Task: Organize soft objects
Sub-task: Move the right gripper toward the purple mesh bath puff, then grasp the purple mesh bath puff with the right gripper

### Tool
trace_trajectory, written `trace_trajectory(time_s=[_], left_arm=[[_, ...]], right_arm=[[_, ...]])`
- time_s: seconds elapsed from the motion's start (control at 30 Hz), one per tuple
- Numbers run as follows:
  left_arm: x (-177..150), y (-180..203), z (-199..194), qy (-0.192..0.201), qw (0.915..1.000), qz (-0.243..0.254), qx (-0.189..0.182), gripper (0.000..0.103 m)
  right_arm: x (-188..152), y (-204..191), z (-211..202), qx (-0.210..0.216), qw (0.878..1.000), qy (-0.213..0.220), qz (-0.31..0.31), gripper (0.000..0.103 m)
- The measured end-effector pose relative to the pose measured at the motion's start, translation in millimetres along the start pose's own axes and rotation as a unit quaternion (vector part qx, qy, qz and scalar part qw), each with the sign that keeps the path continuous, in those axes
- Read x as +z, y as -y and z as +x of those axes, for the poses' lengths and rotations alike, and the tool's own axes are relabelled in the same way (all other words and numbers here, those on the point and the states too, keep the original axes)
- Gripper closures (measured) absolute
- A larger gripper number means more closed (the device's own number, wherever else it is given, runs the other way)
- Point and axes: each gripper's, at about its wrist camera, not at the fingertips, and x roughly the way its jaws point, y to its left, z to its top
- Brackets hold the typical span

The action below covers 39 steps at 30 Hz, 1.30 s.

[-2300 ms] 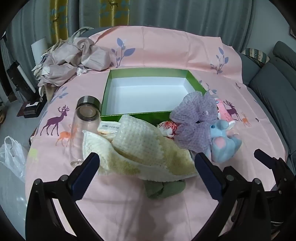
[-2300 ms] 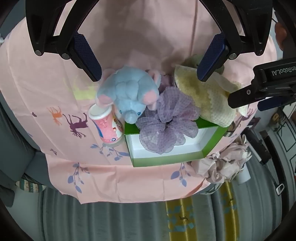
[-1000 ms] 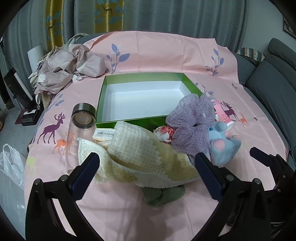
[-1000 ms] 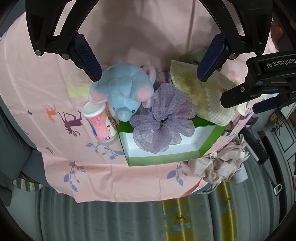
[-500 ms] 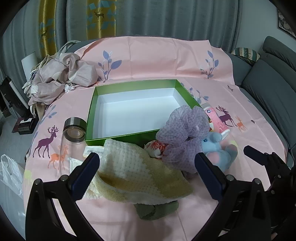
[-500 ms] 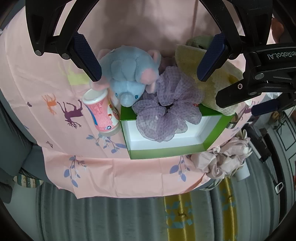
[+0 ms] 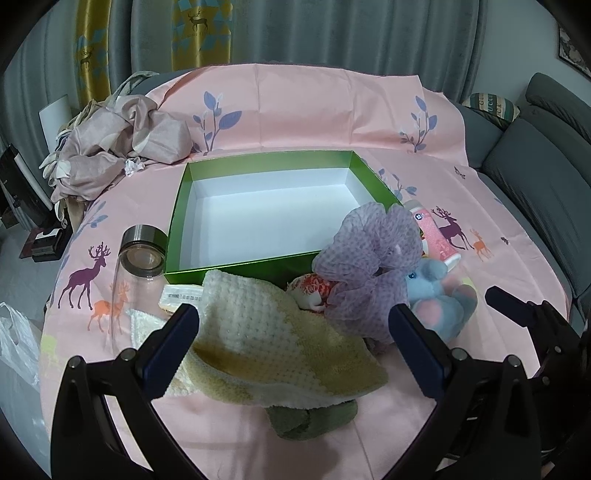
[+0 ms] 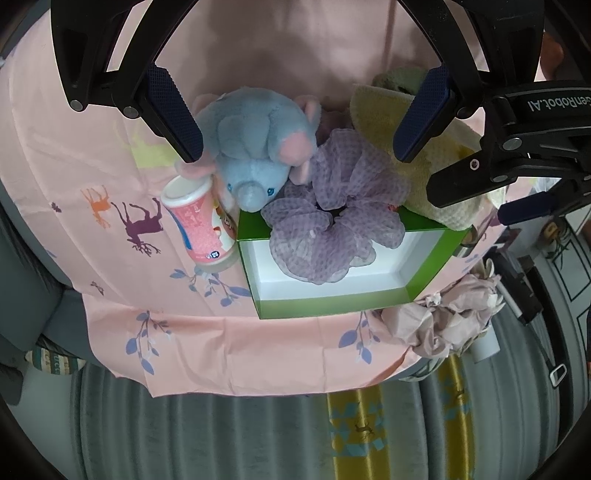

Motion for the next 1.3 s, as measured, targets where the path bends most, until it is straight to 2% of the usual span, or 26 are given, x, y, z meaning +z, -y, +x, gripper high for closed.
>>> trace_trajectory(time_s=[0.83, 0.9, 1.03, 1.3], left_arm=[[-2, -2, 11, -0.007, 0.9999, -0.002, -0.015, 0.001], [-1, -4, 11, -0.007, 0.9995, -0.006, -0.032, 0.001], [1, -9, 11, -0.004, 0.9953, -0.017, -0.096, 0.001], [9, -4, 20, -0.002, 0.9861, -0.003, -0.166, 0.001]], right_arm=[[-7, -5, 6, 0.004, 1.000, -0.001, -0.001, 0.000], [-7, -5, 6, 0.008, 1.000, 0.001, -0.003, 0.000], [-7, -6, 9, 0.026, 1.000, 0.005, -0.013, 0.000], [-7, 2, 22, 0.070, 0.998, 0.001, -0.004, 0.000]])
